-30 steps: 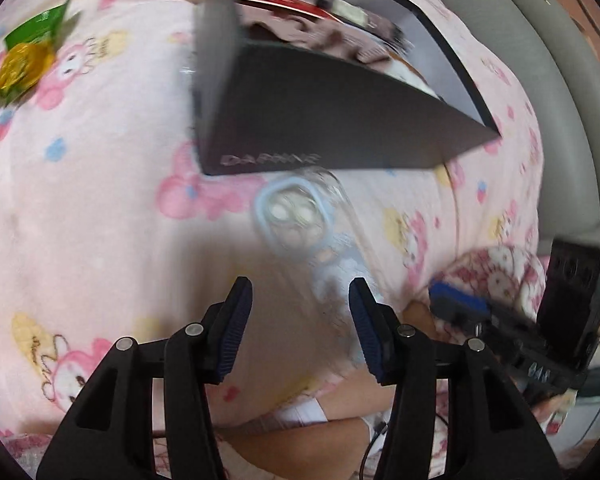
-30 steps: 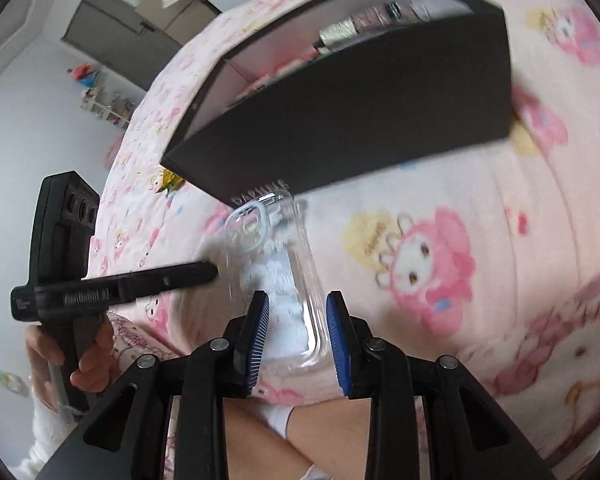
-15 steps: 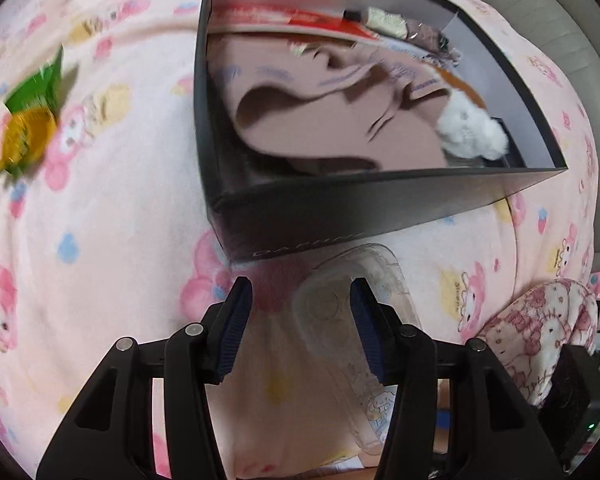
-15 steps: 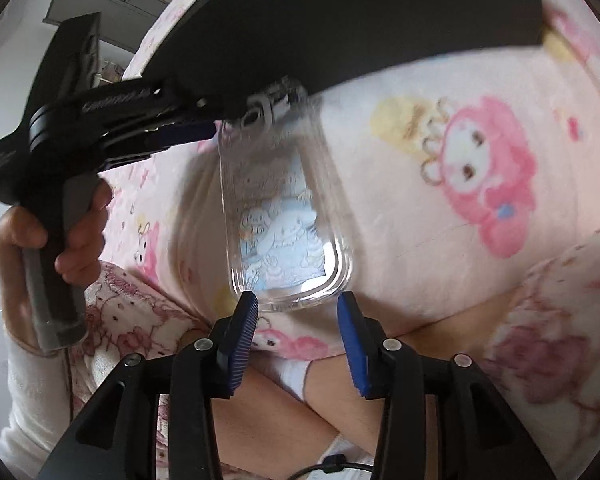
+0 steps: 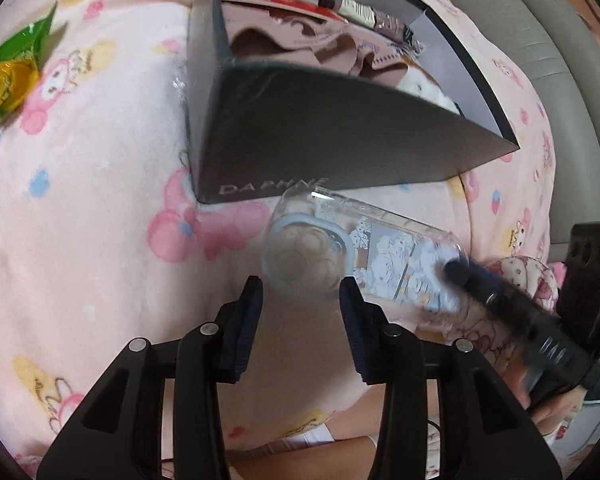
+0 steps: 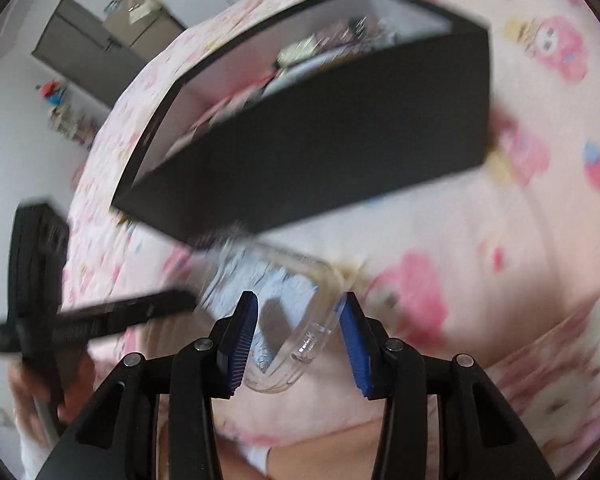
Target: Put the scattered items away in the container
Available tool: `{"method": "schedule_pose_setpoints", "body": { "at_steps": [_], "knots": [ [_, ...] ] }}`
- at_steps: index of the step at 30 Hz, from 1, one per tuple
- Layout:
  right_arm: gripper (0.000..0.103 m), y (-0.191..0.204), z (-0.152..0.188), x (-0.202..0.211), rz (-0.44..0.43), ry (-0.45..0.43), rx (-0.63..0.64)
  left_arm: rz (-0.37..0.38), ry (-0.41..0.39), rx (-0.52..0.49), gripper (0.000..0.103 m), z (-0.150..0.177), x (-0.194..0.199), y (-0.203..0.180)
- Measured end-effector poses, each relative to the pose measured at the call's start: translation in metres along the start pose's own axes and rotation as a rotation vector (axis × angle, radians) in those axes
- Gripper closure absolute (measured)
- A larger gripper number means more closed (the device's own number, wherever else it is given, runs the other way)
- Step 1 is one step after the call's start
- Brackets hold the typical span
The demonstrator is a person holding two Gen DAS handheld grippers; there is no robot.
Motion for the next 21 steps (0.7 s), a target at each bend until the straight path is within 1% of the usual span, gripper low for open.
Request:
{"method": "schedule_pose_setpoints", "body": {
  "at_steps": [2, 3, 5, 6, 9, 11, 12, 13, 14, 15, 16, 18, 19, 21],
  "knots": [
    [0.064, -0.005, -0.006, 0.007, -0.003, -0.034, -0.006, -0.043, -0.034, 0.016, 0.059, -0.003, 0.002, 0.005],
    [0.064, -0.009, -0.006, 0.008, -0.001, -0.034, -0.007, -0.062, -0.050, 0.025, 0.059, -0.005, 0.002, 0.008],
    [0.064, -0.014, 0.000, 0.001, 0.006, -0.001, -0.012, -0.101, -0.073, 0.049, 0.059, -0.018, -0.005, 0.023],
    [0.064, -0.020, 0.001, -0.006, 0.008, 0.014, -0.018, -0.107, -0.066, 0.057, 0.059, -0.021, -0.010, 0.024],
    [0.064, -0.028, 0.009, -0.022, 0.023, 0.064, -0.041, -0.057, -0.006, 0.039, 0.059, -0.018, -0.027, 0.013],
    [0.064, -0.026, 0.012, -0.026, 0.021, 0.083, -0.023, -0.010, 0.028, 0.004, 0.059, -0.008, -0.027, 0.003],
    [0.061, -0.026, 0.013, -0.026, 0.019, 0.086, -0.014, -0.001, 0.042, -0.010, 0.055, -0.003, -0.025, 0.000],
    [0.061, -0.025, 0.012, -0.024, 0.021, 0.083, -0.008, 0.030, 0.065, -0.012, 0.047, 0.004, -0.020, -0.003],
    [0.061, -0.026, 0.008, -0.021, 0.016, 0.072, -0.009, 0.065, 0.076, 0.002, 0.044, 0.009, -0.016, -0.003],
    [0.062, -0.025, 0.005, -0.020, 0.010, 0.068, -0.009, 0.079, 0.070, 0.011, 0.044, 0.011, -0.011, -0.003],
    [0.062, -0.024, -0.001, -0.019, -0.003, 0.063, -0.003, 0.075, 0.044, 0.012, 0.044, 0.012, -0.005, -0.001],
    [0.062, -0.021, -0.014, -0.019, -0.030, 0.050, 0.011, 0.024, 0.002, 0.015, 0.044, 0.005, 0.003, 0.010],
    [0.062, -0.019, -0.021, -0.018, -0.025, 0.037, 0.027, 0.000, -0.013, 0.030, 0.044, 0.001, 0.003, 0.015],
    [0.062, -0.021, -0.025, -0.021, -0.010, 0.028, 0.064, -0.019, -0.019, 0.068, 0.045, -0.007, 0.000, 0.025]
  ]
}}
Point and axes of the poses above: each gripper's, at about its wrist camera, not at the fingertips, and x roughly against the way its jaws point, y to its left, z to its underside, the point moved 4 cm from there along -x, roughly the way its jaws point, and after that the axes turned 11 degrees about -y, right-handed, at the moved point
